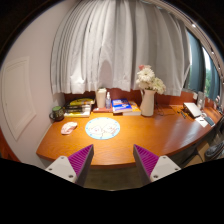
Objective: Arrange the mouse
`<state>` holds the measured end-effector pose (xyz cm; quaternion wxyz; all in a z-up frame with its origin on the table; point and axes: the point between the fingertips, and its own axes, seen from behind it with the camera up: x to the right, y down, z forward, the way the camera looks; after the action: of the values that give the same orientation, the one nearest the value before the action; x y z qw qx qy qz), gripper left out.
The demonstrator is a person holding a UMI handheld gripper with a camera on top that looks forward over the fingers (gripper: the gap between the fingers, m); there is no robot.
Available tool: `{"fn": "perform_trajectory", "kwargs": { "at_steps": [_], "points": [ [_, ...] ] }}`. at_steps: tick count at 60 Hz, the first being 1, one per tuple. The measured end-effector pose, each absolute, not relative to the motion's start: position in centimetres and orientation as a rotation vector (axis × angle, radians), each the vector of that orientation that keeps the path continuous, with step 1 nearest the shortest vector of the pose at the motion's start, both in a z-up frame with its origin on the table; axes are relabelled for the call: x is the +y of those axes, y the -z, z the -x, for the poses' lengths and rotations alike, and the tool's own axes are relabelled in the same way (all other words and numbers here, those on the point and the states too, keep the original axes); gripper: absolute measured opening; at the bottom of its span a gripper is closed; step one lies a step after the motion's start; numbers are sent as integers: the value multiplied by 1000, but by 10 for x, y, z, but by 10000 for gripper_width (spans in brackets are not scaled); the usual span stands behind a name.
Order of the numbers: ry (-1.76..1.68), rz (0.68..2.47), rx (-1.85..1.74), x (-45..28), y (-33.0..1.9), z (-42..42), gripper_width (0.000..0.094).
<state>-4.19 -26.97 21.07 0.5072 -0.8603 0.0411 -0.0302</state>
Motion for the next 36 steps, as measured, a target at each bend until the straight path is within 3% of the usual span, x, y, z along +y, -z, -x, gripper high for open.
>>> {"fn": "perform_trajectory", "kwargs": {
  "at_steps": [2, 12, 23, 36],
  "points": [
    [70, 2107, 97, -250, -158, 63, 788],
    [14, 2203, 100, -224, -83, 125, 792],
    [-76, 2298, 63, -181, -27, 201, 792],
    [-135, 2348, -9, -110, 7, 275, 794]
  ]
}}
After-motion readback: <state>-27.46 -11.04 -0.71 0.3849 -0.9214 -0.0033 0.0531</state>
